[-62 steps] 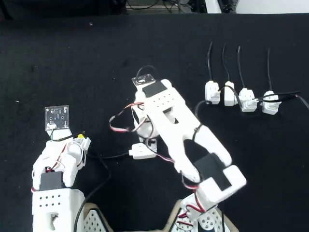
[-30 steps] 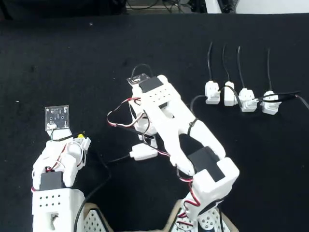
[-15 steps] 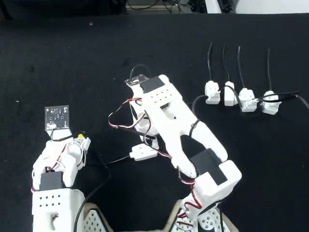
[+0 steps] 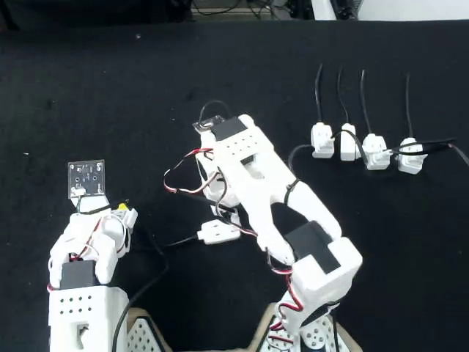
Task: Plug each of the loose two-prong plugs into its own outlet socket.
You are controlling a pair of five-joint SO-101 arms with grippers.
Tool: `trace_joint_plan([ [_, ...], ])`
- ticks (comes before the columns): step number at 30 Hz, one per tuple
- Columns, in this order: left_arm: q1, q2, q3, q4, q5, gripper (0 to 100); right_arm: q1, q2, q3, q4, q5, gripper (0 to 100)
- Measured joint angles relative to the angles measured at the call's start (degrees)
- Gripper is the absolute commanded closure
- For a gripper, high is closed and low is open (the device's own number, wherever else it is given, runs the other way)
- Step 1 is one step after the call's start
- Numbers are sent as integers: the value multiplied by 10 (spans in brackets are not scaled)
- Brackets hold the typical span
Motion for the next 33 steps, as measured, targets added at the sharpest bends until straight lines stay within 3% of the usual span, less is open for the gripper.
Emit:
trace_joint_plan([
  [16,0,0,0,0,0,870,2,21,-27,18,-3,988],
  [33,0,0,0,0,0,870,2,20,-18,-4,-76,988],
])
